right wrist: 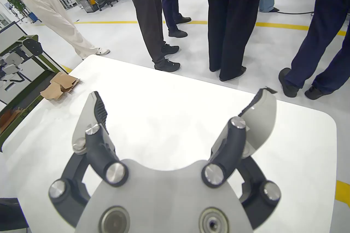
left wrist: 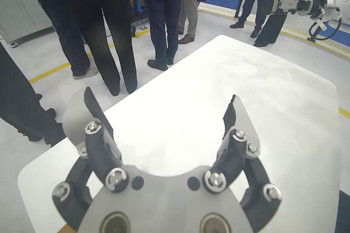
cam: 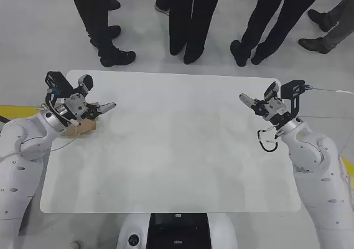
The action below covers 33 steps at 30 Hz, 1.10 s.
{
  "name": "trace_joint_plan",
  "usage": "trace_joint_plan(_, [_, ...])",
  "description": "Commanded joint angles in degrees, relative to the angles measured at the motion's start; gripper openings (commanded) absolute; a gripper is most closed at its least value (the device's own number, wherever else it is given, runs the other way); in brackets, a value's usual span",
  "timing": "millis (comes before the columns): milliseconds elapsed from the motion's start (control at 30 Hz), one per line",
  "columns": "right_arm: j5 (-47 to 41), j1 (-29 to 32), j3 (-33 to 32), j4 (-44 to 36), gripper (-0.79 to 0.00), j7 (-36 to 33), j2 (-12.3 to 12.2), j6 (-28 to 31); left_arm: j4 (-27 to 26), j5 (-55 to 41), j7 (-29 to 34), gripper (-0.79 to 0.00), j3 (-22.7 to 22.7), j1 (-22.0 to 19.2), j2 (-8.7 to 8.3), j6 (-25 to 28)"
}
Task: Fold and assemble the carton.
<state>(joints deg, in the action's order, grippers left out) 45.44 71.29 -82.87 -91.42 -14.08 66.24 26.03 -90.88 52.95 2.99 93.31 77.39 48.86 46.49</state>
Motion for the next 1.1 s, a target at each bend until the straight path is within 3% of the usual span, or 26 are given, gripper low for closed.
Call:
trace_joint_plan(0, [0.0,0.0,0.0,0.0,-0.001,0.0,0.0,0.0,0.0,0.0,0.0,-0.001,0.0,0.0,0.0,0.0])
trace_joint_plan(567, [0.0,0.0,0.0,0.0,0.0,0.0,0.0,0.0,0.41,-0.43,0.11,0.0,-0.02,0.13,0.03,-0.3])
trace_joint_plan(767, [0.0,0.0,0.0,0.0,0.0,0.0,0.0,0.0,5.47,-12.67,6.86,0.0,1.57,-0.72,-0.23,0.81])
trace_joint_plan(1067, [0.0,0.0,0.0,0.0,0.0,0.0,0.0,0.0,15.21,-33.51,19.54,0.0,8.97,0.03,-2.0,4.9])
